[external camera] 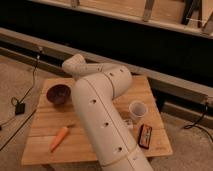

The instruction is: Wipe the white sponge on the table

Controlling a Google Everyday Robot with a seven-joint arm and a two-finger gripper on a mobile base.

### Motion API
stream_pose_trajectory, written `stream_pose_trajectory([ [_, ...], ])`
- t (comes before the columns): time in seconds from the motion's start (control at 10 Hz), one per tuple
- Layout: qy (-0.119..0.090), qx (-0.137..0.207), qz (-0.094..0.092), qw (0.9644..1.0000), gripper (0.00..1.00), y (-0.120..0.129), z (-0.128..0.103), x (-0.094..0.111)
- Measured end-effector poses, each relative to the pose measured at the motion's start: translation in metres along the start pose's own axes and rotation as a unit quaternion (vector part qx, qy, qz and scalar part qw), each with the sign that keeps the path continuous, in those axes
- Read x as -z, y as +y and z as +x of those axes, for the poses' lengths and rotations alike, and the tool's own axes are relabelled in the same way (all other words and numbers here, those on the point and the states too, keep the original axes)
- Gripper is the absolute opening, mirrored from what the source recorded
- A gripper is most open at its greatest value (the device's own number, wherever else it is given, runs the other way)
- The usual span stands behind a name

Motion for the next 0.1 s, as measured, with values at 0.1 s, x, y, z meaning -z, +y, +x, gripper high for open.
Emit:
stream_pose_trajectory([
  [0.1,0.006,0.012,-0.005,0.9999,0.00,0.0092,0.0097,-0.0034],
])
